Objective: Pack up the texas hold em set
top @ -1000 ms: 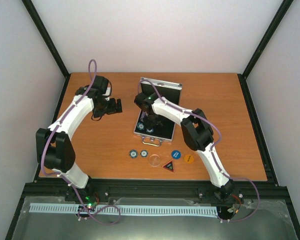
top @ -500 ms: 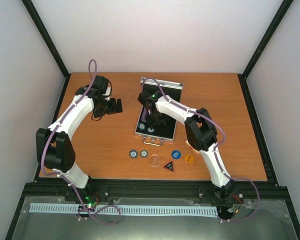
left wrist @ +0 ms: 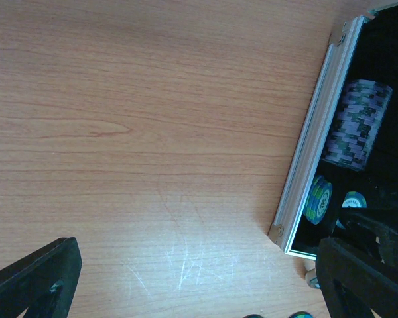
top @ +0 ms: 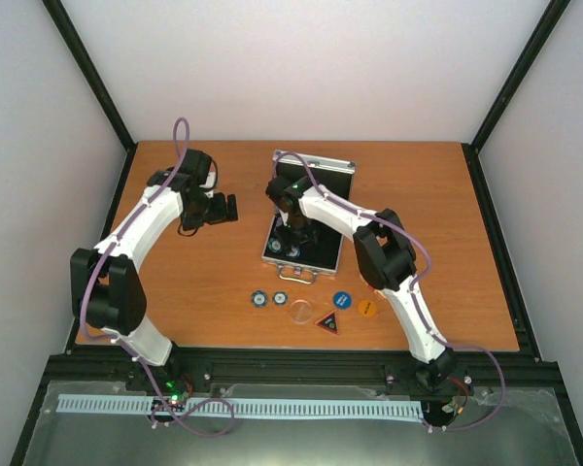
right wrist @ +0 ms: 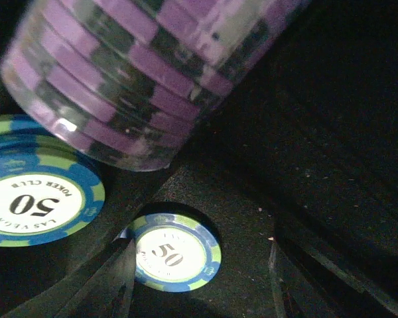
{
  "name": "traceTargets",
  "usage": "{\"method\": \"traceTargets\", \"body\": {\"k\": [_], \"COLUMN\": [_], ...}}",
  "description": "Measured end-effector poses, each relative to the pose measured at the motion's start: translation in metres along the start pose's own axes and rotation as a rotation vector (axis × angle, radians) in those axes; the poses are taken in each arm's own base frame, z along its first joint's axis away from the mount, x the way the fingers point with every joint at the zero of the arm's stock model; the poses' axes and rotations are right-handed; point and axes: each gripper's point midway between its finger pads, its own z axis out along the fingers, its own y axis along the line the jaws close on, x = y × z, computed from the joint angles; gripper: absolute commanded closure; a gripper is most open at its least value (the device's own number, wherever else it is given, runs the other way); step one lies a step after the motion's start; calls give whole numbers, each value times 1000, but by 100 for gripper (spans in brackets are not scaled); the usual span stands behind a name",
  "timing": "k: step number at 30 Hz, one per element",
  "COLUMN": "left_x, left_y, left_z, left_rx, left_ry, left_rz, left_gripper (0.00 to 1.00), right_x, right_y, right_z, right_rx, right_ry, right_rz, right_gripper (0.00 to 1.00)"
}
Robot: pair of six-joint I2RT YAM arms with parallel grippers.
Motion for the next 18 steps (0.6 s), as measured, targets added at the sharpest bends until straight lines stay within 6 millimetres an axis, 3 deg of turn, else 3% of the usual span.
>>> {"method": "traceTargets", "body": {"k": [11, 18], "left_x": [2, 1], "left_y": [2, 3], "left_z": [10, 10], "left_rx": [-11, -18], "left_ry": [27, 25], "left_rz": [3, 7], "left_gripper": [0, 0], "right_x": [5, 4], "right_y": [2, 7], "right_z": [7, 7], "right_rx": [-33, -81], "right_ry": [37, 39], "right_rz": [-32, -49], "right_gripper": [42, 69]}}
